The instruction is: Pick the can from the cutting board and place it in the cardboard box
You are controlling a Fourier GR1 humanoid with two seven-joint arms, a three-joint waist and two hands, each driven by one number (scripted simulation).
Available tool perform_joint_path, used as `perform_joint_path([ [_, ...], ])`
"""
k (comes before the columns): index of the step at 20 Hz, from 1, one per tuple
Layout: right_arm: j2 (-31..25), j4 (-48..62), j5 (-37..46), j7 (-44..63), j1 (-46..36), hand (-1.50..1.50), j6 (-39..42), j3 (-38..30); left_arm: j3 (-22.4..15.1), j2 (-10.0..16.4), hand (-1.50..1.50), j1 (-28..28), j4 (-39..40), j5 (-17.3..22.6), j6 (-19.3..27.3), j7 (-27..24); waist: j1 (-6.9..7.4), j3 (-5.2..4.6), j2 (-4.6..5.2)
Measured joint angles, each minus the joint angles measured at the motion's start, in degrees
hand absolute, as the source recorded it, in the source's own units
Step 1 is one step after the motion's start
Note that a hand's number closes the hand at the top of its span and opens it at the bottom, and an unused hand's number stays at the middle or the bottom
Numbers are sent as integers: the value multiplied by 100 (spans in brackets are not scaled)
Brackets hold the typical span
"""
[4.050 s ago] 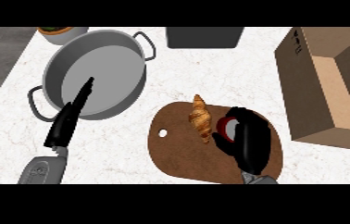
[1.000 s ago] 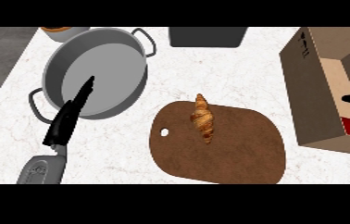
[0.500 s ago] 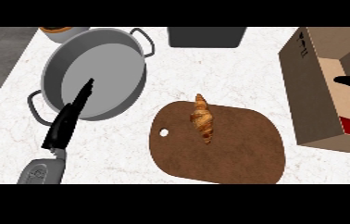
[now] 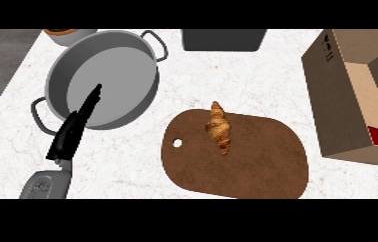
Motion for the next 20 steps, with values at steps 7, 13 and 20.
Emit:
perform_joint_path([
  [7, -859, 1343, -475, -1187, 188, -150, -54, -559, -7, -23, 0, -30, 18, -10, -7, -67, 47, 10, 25],
  [13, -1449, 2183, -757, -1908, 493, -150, 100, -846, -18, -47, 0, -41, -37, -6, -31, 45, 67, 12, 37],
  [20, -1852, 2728, -835, -2504, 932, -150, 340, -907, 7, -39, 0, -65, -23, 39, -96, 64, 83, 22, 55],
])
